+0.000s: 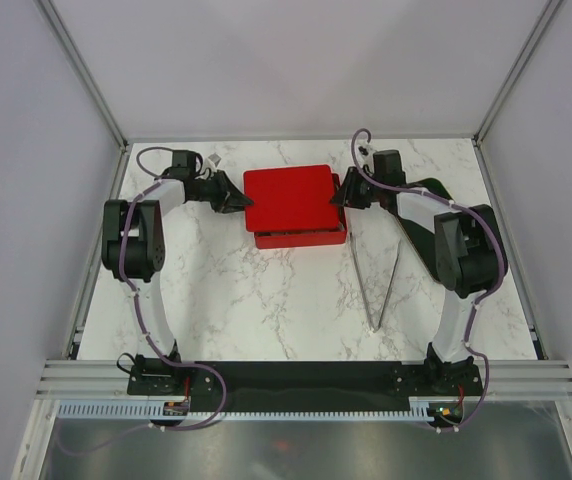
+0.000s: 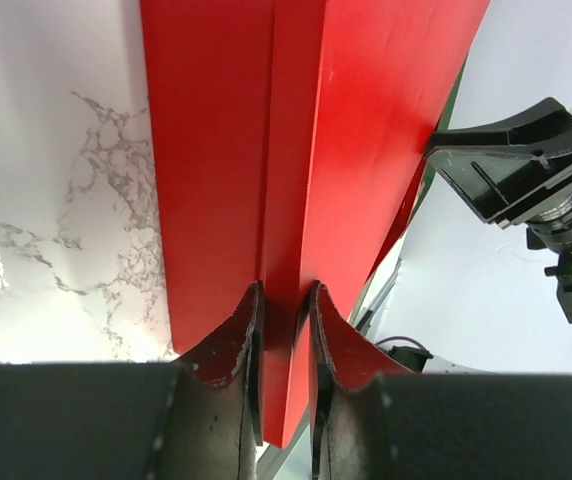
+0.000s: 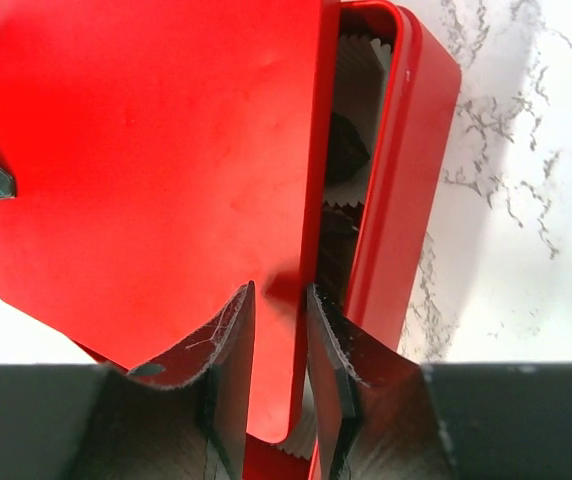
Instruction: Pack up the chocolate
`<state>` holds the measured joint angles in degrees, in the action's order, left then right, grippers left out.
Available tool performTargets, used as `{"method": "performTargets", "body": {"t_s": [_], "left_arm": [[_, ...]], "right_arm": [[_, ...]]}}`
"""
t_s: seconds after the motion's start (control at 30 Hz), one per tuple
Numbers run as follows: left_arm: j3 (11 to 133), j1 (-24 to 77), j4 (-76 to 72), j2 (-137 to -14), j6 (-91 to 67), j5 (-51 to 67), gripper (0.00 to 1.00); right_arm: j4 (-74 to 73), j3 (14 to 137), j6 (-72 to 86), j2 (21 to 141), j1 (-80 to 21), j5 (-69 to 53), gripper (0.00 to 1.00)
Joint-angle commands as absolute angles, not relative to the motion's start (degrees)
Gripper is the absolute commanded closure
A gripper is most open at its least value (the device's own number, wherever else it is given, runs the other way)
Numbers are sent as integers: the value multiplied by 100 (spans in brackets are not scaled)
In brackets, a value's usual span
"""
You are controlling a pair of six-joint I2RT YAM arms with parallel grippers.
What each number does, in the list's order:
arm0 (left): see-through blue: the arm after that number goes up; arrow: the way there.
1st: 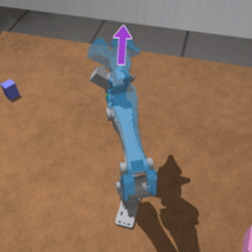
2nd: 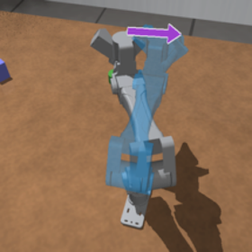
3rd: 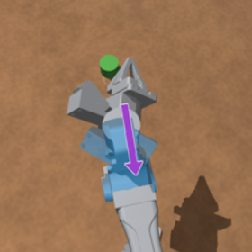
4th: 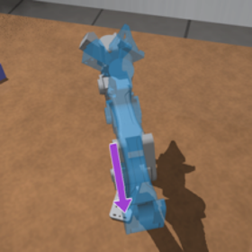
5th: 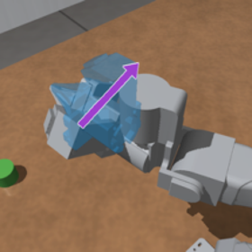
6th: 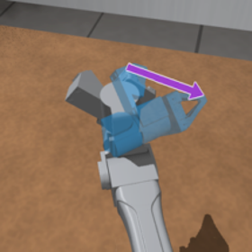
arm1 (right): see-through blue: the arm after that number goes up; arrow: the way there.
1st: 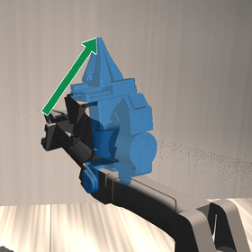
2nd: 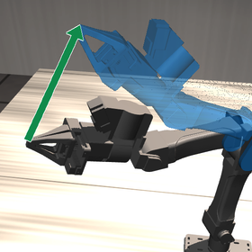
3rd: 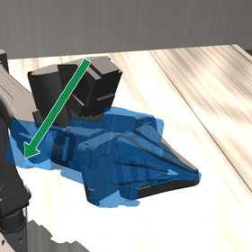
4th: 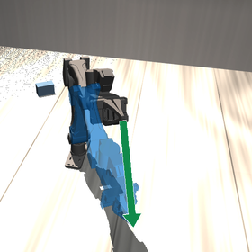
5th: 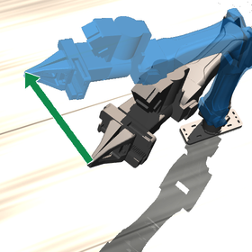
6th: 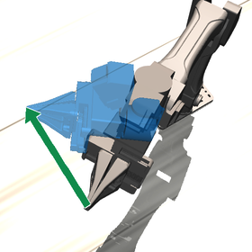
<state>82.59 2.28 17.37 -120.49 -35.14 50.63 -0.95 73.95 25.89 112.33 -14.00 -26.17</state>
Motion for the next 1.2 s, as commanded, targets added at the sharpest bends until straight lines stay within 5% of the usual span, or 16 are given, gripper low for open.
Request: {"method": "performTargets", "body": {"t_s": [0.0,0.47,1.17], "left_arm": [[8385,492,2136,-11777,-3129,4167,85],[8525,598,2548,-11698,-2804,3701,80],[8552,114,2523,-12243,-3515,4526,97]], "right_arm": [[272,7392,2681,10749,-1459,-3032,66],[229,7339,2663,10494,-1389,-2927,67],[-615,7594,2030,10977,-1494,-2145,54]]}}
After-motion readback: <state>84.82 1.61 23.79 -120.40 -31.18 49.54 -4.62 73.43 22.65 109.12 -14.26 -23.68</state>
